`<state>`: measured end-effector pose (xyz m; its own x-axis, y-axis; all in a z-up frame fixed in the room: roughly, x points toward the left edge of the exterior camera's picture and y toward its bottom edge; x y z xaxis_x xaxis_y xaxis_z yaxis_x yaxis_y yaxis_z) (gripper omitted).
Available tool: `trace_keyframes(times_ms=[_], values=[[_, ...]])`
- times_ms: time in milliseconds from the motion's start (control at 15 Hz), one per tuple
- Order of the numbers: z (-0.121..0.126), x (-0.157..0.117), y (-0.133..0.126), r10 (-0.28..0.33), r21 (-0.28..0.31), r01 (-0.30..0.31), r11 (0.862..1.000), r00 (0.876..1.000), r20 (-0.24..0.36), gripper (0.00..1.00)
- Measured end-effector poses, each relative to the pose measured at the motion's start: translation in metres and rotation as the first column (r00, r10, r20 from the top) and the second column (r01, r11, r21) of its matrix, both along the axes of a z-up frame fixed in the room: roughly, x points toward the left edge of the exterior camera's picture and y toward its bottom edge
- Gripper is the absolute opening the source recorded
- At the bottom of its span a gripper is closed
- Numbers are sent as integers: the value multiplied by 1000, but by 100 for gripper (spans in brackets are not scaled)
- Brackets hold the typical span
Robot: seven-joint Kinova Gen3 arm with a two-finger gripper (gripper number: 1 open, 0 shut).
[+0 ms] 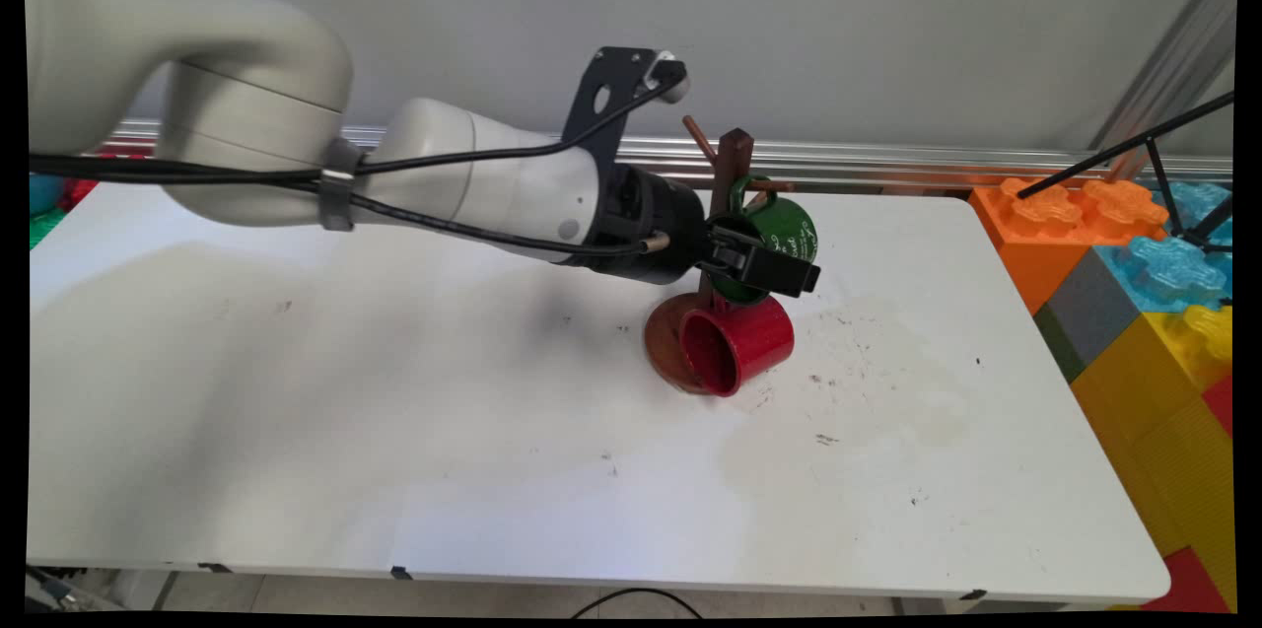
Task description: Pick up the green mug from the rack
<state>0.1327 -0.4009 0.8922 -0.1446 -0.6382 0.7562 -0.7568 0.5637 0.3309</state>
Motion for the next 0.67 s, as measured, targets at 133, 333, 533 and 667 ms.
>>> trace_keyframes(times_ms=[133, 333, 533, 667], values=[[-4, -4, -3, 1, -5, -1, 1000, 1000, -4, 100], [-11, -10, -9, 4, -11, -4, 1000, 1000, -13, 100], [-17, -14, -13, 4, -13, -5, 1000, 1000, -18, 100], [-21, -15, -13, 4, -12, -5, 1000, 1000, -20, 100]])
